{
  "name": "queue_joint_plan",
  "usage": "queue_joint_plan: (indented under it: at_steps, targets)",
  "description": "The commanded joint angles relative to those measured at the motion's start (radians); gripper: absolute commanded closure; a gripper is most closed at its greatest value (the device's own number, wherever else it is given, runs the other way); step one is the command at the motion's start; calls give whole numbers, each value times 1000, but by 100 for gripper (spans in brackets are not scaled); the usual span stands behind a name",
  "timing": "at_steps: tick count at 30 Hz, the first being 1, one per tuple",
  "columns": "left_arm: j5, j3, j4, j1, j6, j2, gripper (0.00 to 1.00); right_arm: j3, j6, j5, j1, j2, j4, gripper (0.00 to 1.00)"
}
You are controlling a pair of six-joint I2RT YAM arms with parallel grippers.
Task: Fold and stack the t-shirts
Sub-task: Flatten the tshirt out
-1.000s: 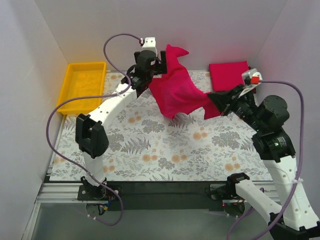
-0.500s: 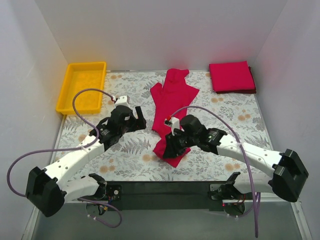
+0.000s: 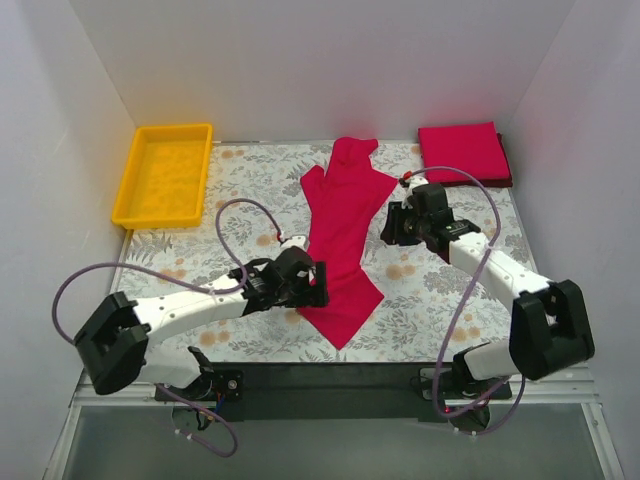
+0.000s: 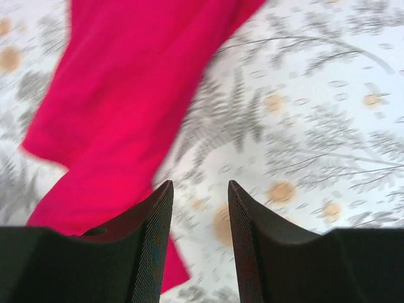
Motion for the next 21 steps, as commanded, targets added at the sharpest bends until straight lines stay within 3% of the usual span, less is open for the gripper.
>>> queue_joint_plan:
  at_steps: [1, 6, 10, 21]
  targets:
    - [-76, 103, 32, -27, 7, 99, 15, 56, -26, 36, -97, 110, 151, 53]
    - [-142, 149, 32, -29, 6, 230, 31, 224, -30, 4, -165, 357, 228, 54]
    - [-135, 165, 31, -29, 15, 279, 32, 315, 71, -39, -200, 530, 284, 54]
    - [-147, 131, 31, -29, 15, 329, 34, 497, 313, -45, -223, 796, 356, 52]
